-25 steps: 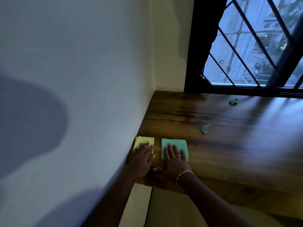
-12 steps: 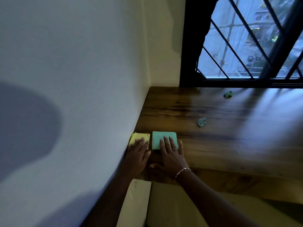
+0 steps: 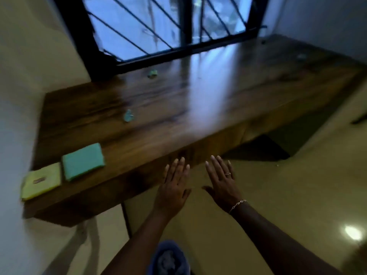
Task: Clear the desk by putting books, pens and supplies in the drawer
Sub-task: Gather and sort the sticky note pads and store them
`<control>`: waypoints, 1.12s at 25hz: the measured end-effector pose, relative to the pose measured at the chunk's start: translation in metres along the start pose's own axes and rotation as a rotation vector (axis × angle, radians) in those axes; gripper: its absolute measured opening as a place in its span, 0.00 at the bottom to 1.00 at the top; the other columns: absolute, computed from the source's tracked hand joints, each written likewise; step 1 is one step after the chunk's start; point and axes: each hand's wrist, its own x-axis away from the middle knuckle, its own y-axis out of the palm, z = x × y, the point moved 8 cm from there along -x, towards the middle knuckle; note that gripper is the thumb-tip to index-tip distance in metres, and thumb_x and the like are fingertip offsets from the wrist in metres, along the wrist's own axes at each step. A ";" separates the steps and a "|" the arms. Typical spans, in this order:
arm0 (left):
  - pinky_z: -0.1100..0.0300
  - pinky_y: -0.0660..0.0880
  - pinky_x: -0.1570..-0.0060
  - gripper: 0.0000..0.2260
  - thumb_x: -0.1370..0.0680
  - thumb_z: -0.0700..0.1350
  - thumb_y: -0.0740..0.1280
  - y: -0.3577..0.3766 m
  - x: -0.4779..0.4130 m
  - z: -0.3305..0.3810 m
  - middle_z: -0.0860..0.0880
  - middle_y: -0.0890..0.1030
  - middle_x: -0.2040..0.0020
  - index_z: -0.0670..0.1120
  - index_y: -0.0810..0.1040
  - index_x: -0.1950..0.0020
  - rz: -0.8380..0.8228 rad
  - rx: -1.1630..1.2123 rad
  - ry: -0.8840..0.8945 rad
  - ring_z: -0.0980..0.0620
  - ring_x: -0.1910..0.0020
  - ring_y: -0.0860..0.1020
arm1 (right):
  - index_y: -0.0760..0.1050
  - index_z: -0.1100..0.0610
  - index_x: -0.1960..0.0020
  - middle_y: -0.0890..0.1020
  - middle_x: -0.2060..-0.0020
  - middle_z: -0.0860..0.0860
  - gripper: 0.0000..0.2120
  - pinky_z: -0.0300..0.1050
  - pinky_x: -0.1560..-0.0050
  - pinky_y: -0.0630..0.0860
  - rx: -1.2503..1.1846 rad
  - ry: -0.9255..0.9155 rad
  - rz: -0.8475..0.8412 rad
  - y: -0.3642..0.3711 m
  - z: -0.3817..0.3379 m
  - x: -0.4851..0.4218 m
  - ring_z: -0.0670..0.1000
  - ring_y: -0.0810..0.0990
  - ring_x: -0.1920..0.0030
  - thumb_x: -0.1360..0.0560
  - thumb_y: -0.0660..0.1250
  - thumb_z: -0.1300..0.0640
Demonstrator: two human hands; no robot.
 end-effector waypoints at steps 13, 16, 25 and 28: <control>0.40 0.69 0.39 0.24 0.27 0.50 0.69 0.140 0.046 0.440 0.32 0.69 0.32 0.37 0.74 0.36 -0.482 0.098 0.678 0.32 0.32 0.67 | 0.71 0.66 0.37 0.73 0.38 0.67 0.27 0.56 0.40 0.73 -0.142 0.989 -0.273 -0.027 0.280 0.543 0.66 0.74 0.38 0.32 0.74 0.58; 0.38 0.75 0.51 0.24 0.34 0.49 0.75 0.162 0.090 0.551 0.31 0.77 0.42 0.36 0.79 0.43 -0.565 0.035 0.915 0.31 0.43 0.76 | 0.64 0.62 0.31 0.66 0.31 0.61 0.24 0.51 0.32 0.64 -0.180 1.273 -0.202 -0.044 0.304 0.674 0.60 0.65 0.31 0.24 0.64 0.55; 0.49 0.80 0.65 0.30 0.53 0.51 0.84 0.239 0.187 0.742 0.41 0.83 0.59 0.40 0.82 0.57 -0.678 -0.076 1.430 0.39 0.61 0.83 | 0.65 0.58 0.32 0.70 0.35 0.57 0.21 0.49 0.40 0.70 -0.401 1.922 -0.295 0.005 0.254 0.934 0.58 0.69 0.36 0.23 0.61 0.54; 0.51 0.80 0.61 0.31 0.54 0.53 0.83 0.281 0.220 0.772 0.41 0.83 0.58 0.42 0.83 0.56 -0.755 -0.179 1.586 0.40 0.57 0.83 | 0.63 0.57 0.30 0.69 0.35 0.55 0.21 0.47 0.41 0.70 -0.443 2.014 -0.394 0.037 0.236 0.981 0.56 0.69 0.36 0.22 0.60 0.54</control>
